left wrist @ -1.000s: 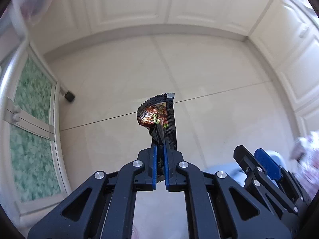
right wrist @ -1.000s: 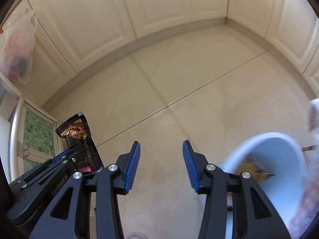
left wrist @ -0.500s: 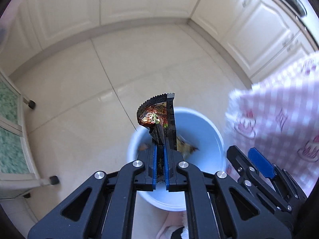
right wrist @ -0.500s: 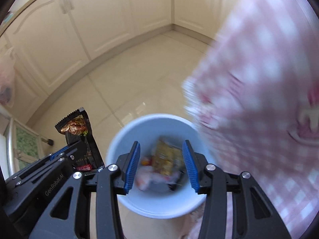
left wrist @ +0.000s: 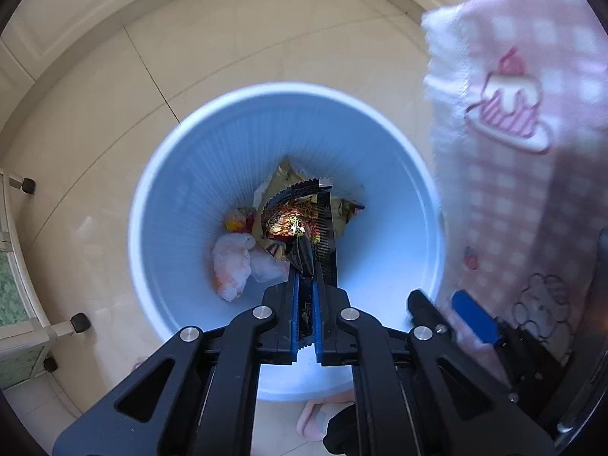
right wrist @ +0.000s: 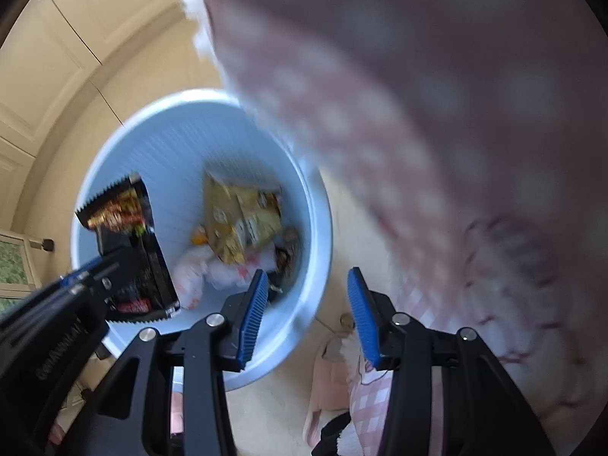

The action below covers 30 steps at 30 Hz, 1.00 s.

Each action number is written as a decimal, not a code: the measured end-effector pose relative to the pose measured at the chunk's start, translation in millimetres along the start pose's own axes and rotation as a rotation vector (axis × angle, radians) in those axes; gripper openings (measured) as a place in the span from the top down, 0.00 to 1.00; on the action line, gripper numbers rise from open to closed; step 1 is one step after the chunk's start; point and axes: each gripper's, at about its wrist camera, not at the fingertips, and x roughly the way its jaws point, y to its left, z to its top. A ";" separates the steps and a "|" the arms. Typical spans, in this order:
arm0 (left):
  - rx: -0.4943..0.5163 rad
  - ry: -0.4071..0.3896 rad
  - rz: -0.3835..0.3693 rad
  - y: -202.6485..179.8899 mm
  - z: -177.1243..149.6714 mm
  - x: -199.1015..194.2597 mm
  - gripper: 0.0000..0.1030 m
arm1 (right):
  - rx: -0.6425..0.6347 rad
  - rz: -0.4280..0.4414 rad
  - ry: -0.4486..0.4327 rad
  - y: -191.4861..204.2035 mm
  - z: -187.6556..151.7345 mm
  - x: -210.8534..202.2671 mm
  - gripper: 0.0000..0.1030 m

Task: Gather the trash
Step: 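Lift the black wrapper with the left tool and carry it over the bucket, then open the left tool to drop the black wrapper into the bucket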

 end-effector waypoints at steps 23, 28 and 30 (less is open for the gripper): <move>-0.007 0.087 0.076 -0.5 2.7 33.7 0.90 | 0.054 0.024 0.045 -0.1 9.1 30.1 0.83; -0.007 0.076 0.076 -0.8 4.6 28.1 0.68 | 0.060 0.023 0.018 -0.7 14.0 20.9 0.83; -0.010 0.071 0.080 -0.2 5.5 24.7 0.57 | 0.057 0.024 0.016 1.8 15.8 17.8 0.82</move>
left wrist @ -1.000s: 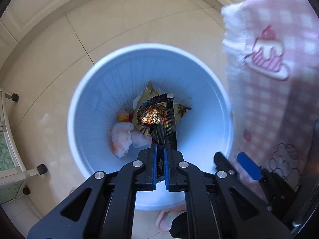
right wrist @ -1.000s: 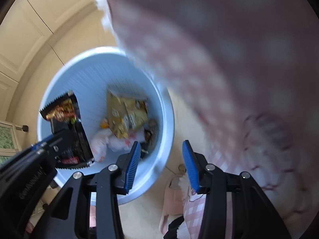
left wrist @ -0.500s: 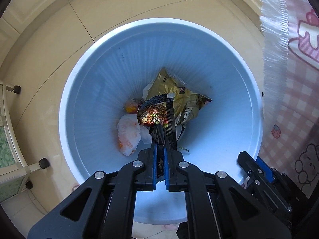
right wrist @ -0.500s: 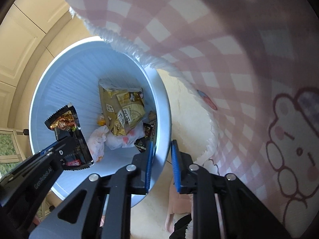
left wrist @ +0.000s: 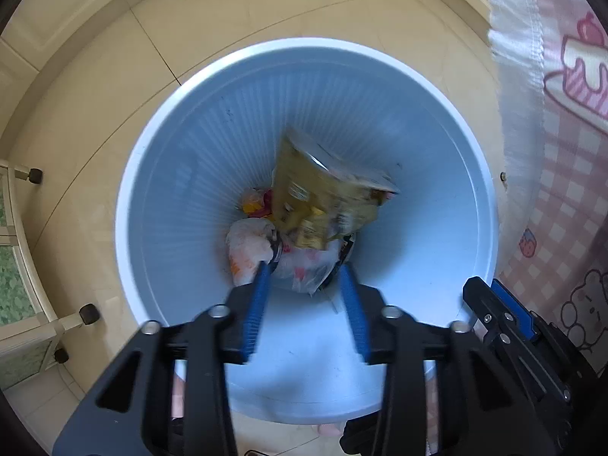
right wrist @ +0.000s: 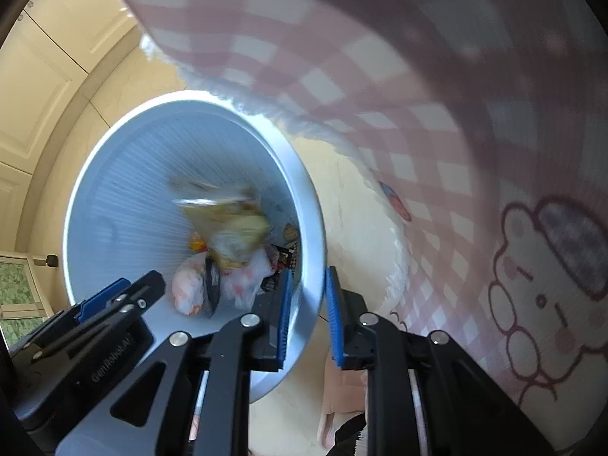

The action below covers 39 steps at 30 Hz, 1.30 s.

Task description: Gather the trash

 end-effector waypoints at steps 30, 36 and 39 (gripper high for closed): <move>-0.001 -0.461 -0.002 70.4 -57.1 -267.8 0.38 | -0.271 0.098 -0.424 91.8 -36.3 -248.4 0.67; 0.006 -0.609 -0.011 73.5 -87.6 -341.9 0.38 | -0.263 0.106 -0.574 89.1 -71.5 -325.9 0.67; 0.016 -0.687 -0.012 70.8 -105.5 -377.2 0.37 | -0.260 0.115 -0.650 83.5 -88.2 -365.0 0.67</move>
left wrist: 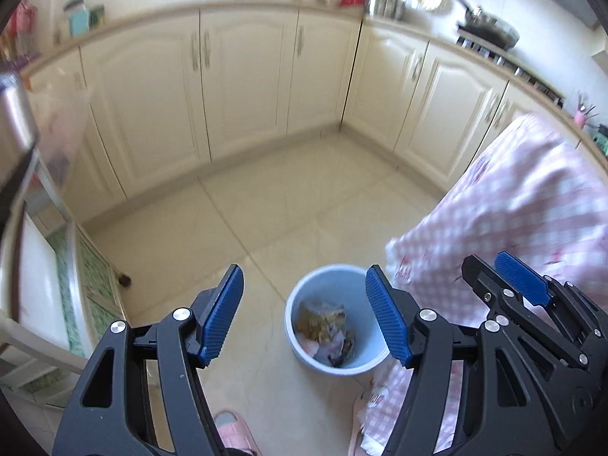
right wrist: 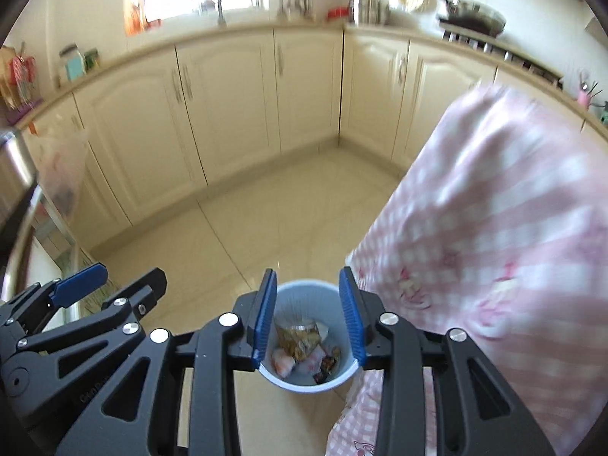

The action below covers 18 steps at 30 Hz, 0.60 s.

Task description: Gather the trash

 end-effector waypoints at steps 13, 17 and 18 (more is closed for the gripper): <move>0.037 -0.230 -0.057 -29.5 9.5 -121.7 0.32 | 0.007 -0.074 -0.287 -26.5 11.6 -172.0 0.59; 0.050 -0.267 -0.086 -46.4 4.1 -146.0 0.30 | 0.031 -0.102 -0.338 -36.6 9.3 -204.1 0.55; 0.056 -0.279 -0.090 -50.3 3.7 -151.4 0.29 | 0.042 -0.102 -0.345 -41.8 7.4 -211.0 0.54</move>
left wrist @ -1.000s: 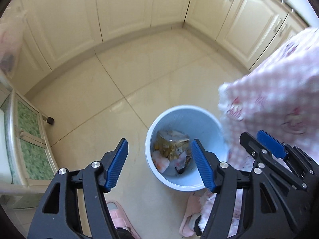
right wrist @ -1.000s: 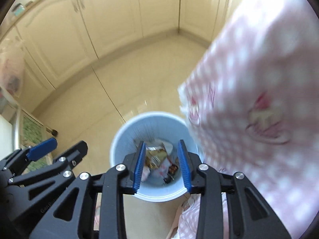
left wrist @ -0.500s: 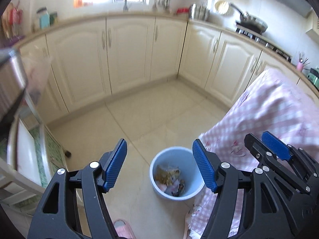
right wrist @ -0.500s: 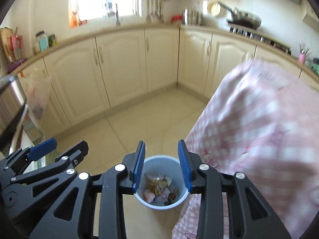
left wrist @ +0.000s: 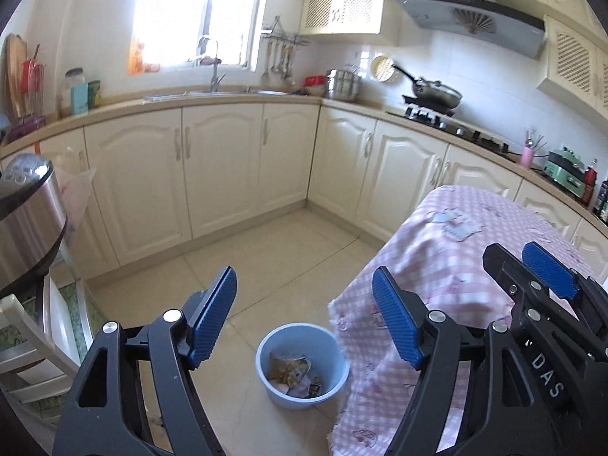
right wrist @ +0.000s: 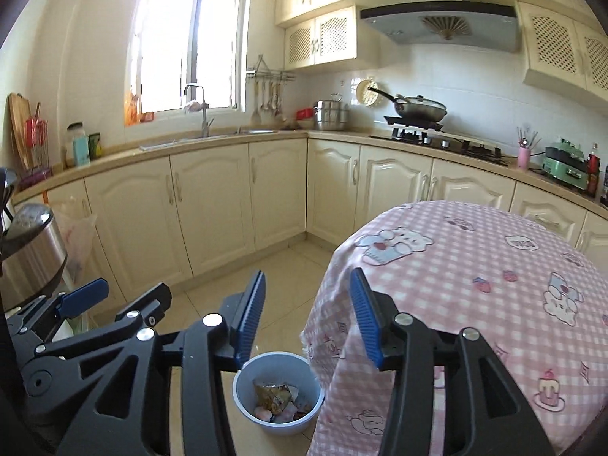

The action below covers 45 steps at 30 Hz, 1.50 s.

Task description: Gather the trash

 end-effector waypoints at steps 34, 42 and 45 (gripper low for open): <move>0.076 -0.082 -0.035 -74.7 -0.6 -46.3 0.14 | 0.097 -0.061 -0.095 -88.5 6.3 -71.5 0.45; 0.086 -0.090 -0.035 -78.1 1.3 -47.4 0.14 | 0.091 -0.070 -0.101 -90.8 4.4 -73.5 0.44; 0.087 -0.091 -0.040 -79.3 1.9 -47.6 0.14 | 0.092 -0.075 -0.101 -91.9 4.1 -74.0 0.44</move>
